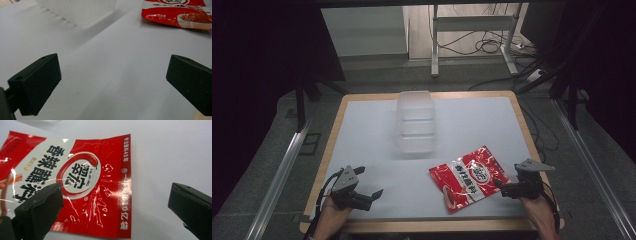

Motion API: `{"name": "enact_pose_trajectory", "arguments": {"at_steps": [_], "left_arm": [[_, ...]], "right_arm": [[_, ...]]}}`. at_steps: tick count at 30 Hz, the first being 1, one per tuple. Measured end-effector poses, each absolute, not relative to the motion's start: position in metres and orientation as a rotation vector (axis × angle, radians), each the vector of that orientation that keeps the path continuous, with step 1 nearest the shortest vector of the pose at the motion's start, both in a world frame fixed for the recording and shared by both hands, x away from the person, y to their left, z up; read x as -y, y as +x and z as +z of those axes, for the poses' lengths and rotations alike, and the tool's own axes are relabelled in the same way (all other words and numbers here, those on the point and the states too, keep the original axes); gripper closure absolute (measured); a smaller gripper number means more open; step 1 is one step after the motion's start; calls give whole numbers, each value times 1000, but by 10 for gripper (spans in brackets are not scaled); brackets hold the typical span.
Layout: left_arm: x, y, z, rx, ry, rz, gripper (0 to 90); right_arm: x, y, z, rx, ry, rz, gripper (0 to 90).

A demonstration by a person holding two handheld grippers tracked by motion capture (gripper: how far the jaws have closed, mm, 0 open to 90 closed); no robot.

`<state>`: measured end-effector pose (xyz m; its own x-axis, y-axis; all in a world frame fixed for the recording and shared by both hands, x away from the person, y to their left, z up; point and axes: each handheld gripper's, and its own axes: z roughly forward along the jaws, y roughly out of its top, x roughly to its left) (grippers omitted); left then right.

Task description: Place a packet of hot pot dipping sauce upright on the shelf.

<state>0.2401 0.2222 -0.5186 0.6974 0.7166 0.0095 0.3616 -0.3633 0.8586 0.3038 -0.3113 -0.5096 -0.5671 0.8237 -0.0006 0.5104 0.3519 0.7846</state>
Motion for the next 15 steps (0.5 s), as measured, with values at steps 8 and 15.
{"name": "enact_pose_trajectory", "arguments": {"at_steps": [8,15], "left_arm": [[-222,240,-519,-832,1979,488,0],[-220,240,-520,-827,1992,491,0]], "right_arm": [[303,320,-517,-2285,1146,1094,0],[300,332,-524,-2359,1137,1101,6]]}}
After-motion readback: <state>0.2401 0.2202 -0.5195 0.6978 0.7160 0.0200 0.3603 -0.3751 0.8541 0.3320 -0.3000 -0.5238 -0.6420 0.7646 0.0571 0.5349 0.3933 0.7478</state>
